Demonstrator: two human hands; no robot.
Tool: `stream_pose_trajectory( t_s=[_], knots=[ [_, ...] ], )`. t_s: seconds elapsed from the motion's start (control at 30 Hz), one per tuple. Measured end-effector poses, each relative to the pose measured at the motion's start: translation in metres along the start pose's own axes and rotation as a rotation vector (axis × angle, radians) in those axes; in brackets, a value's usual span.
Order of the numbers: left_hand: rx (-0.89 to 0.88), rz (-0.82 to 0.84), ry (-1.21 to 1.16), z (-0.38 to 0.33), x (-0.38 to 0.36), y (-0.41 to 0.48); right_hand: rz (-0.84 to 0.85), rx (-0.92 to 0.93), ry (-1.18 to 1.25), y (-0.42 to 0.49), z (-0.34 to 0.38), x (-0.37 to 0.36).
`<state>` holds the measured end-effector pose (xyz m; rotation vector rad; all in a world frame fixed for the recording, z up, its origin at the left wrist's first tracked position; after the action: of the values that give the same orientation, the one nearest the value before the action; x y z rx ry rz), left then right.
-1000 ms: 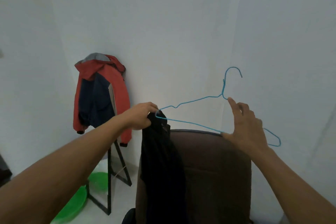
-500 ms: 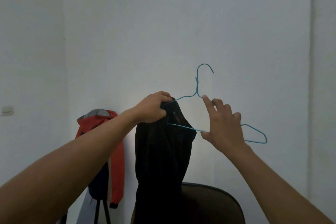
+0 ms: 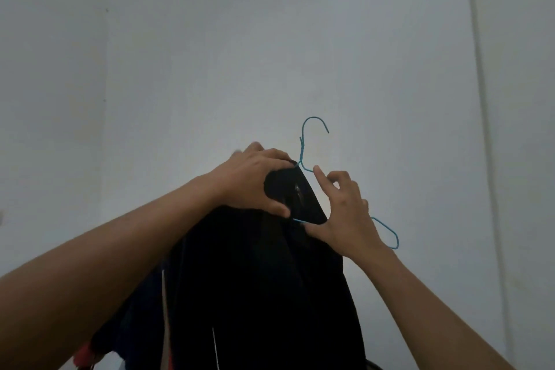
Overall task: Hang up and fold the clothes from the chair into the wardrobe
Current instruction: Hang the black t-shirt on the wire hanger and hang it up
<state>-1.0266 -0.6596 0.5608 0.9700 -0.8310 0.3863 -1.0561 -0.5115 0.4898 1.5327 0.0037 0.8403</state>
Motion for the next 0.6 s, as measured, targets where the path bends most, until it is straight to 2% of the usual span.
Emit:
stream_pose_trajectory(
  t_s=[0.07, 0.13, 0.27, 0.4, 0.47, 0.53, 0.6],
  knots=[
    [-0.011, 0.027, -0.063, 0.005, 0.000, -0.005, 0.002, 0.011, 0.062, 0.005, 0.002, 0.002],
    [0.008, 0.000, 0.011, 0.009, 0.003, -0.008, -0.011, 0.030, 0.068, 0.011, 0.004, 0.005],
    [0.085, -0.057, 0.013, 0.018, 0.011, -0.010, -0.030, 0.056, -0.036, 0.016, 0.013, 0.008],
    [0.137, -0.090, 0.054, 0.027, 0.020, -0.014, -0.034, -0.088, -0.151, 0.001, 0.002, -0.005],
    [0.154, -0.088, 0.051, 0.030, 0.021, -0.015, -0.129, -0.186, -0.103, -0.014, 0.003, -0.009],
    [0.173, -0.093, 0.045, 0.033, 0.024, -0.014, -0.301, -0.237, 0.009, -0.027, 0.014, -0.005],
    [0.183, -0.113, 0.035, 0.035, 0.029, -0.013, -0.319, -0.238, 0.096, -0.032, 0.028, -0.013]
  ],
)
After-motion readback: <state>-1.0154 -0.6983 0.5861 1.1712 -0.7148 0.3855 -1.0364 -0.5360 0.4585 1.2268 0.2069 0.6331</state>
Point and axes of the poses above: each hand's wrist, its own y-axis towards the middle knuckle, its own x-axis out of the back of the hand, z = x × y, the point moved 9 cm from there along y, towards the middle knuckle, and after that the axes turned 7 degrees about -y, right-handed, at the moved point
